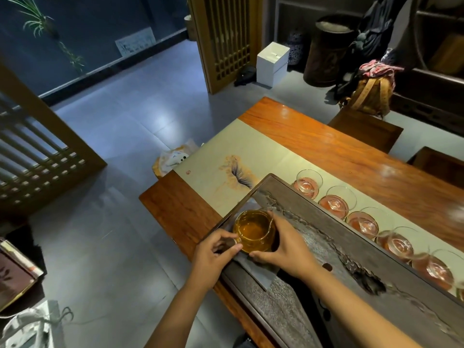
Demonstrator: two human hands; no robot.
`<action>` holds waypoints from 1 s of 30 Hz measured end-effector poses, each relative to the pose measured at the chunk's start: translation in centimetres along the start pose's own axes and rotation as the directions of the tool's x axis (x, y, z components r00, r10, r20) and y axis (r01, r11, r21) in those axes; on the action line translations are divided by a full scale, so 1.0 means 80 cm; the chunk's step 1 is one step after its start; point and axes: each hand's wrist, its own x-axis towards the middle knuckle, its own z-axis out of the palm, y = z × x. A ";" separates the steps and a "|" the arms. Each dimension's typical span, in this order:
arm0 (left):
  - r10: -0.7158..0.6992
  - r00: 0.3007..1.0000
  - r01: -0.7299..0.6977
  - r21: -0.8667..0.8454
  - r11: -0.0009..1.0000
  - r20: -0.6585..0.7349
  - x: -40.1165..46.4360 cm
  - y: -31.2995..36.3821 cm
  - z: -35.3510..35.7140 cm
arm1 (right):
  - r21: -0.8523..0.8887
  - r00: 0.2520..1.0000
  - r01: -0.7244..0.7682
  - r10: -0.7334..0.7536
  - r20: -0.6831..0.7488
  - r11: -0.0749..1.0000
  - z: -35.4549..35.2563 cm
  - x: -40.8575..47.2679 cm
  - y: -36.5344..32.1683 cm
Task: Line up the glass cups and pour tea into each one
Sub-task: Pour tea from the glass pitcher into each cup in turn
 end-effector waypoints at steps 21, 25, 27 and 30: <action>0.211 0.944 -0.225 0.028 0.974 0.254 0.160 0.092 -0.018 | 0.271 0.895 -0.048 0.162 -0.416 0.961 -0.046 0.059 -0.020; 0.197 0.934 -0.215 0.028 0.976 0.299 0.188 0.088 -0.007 | 0.359 0.862 -0.087 0.251 -0.441 0.929 -0.037 0.070 -0.001; 0.186 0.930 -0.209 0.039 0.977 0.317 0.197 0.086 -0.002 | 0.404 0.850 -0.093 0.284 -0.443 0.910 -0.032 0.074 0.007; 0.192 0.926 -0.224 0.064 0.972 0.326 0.204 0.085 0.001 | 0.429 0.840 -0.104 0.310 -0.445 0.897 -0.025 0.079 0.012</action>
